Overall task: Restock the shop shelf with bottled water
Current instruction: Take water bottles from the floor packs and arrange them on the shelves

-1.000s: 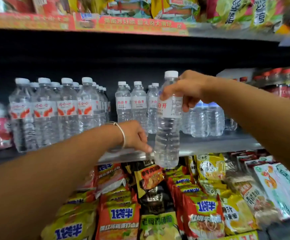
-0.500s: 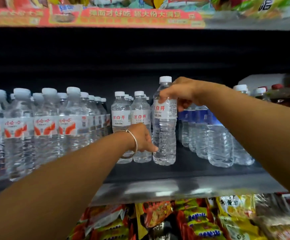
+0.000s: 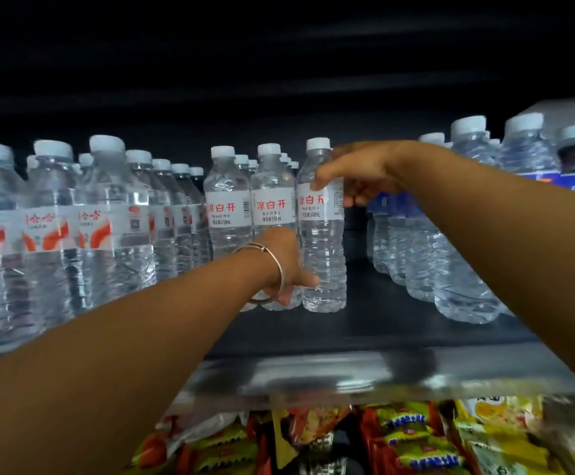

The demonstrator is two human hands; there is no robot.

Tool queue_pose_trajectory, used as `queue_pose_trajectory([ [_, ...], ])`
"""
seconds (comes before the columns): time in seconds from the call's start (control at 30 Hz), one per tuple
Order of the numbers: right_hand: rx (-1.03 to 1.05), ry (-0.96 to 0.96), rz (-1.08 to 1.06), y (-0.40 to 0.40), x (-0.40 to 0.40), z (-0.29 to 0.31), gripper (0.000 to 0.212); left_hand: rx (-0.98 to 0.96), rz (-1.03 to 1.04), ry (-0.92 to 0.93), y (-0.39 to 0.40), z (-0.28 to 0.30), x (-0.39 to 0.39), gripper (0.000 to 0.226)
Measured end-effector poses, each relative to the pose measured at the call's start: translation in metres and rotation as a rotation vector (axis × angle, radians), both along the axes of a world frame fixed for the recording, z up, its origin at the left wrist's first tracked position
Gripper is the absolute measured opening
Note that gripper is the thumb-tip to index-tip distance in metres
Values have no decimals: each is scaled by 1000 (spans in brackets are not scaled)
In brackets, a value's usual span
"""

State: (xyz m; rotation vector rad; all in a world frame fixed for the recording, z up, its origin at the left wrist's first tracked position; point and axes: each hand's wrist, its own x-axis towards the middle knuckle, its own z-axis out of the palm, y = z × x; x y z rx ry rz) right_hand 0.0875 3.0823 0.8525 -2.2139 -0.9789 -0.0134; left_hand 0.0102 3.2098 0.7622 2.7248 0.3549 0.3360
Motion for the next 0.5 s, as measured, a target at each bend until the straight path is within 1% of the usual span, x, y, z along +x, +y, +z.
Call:
queue_pose_trajectory([
  [0.07, -3, 8, 20, 0, -1, -1, 46, -10, 17, -4, -3, -1, 0, 31],
  [0.23, 118, -16, 32, -4, -2, -7, 45, -41, 30, -41, -6, -5, 2, 33],
  [0.27, 137, -10, 33, -4, -1, -8, 50, -46, 33, -51, -7, -6, 3, 34],
  [0.37, 184, 32, 23, -4, 1, -9, 79, -51, 39, -81, -8, -10, 7, 35],
  [0.4, 198, 39, 19, -4, 1, -10, 83, -40, 42, -92, -8, -11, 7, 37],
  [0.5, 243, 47, 10, -3, 0, -14, 81, 4, 52, -119, -7, -15, 7, 46],
])
